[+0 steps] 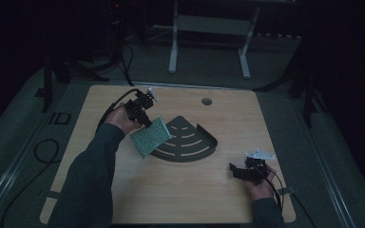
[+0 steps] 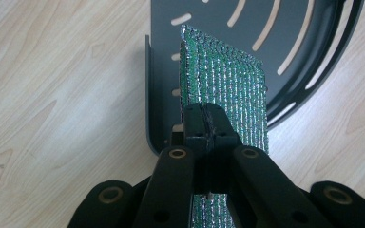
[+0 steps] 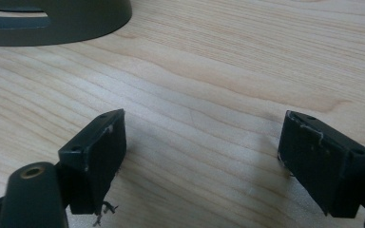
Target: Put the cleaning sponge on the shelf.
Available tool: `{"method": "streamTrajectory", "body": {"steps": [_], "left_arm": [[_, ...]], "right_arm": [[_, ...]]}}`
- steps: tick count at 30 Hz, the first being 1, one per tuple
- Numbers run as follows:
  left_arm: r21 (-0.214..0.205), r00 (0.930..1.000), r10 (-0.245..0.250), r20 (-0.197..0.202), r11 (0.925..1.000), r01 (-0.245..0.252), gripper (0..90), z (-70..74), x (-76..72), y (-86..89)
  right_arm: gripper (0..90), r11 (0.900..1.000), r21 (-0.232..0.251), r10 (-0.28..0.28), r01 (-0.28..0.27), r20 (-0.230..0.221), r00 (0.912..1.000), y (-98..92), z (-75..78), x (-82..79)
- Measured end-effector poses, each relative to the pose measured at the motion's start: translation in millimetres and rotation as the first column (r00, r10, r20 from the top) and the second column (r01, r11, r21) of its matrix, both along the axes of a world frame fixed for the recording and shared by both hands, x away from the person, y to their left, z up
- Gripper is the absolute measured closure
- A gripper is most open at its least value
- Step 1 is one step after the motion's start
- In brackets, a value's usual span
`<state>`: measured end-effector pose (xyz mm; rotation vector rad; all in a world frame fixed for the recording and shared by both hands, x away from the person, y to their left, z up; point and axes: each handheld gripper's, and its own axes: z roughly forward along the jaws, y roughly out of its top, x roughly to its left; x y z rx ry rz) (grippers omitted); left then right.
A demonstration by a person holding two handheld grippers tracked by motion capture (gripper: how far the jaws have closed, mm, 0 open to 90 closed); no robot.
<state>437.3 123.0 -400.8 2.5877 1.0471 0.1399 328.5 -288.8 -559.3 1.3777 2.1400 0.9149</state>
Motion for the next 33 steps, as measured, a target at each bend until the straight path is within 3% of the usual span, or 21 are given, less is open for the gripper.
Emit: {"method": "streamTrajectory", "body": {"steps": [33], "left_arm": [[-0.009,0.997,0.077,-0.007,0.997,-0.077,89.9,-17.6,30.1,-13.1]], "right_arm": [[15.9,1.0,-0.001,0.001,-0.001,0.001,1.0,-0.1,0.0,0.1]]}}
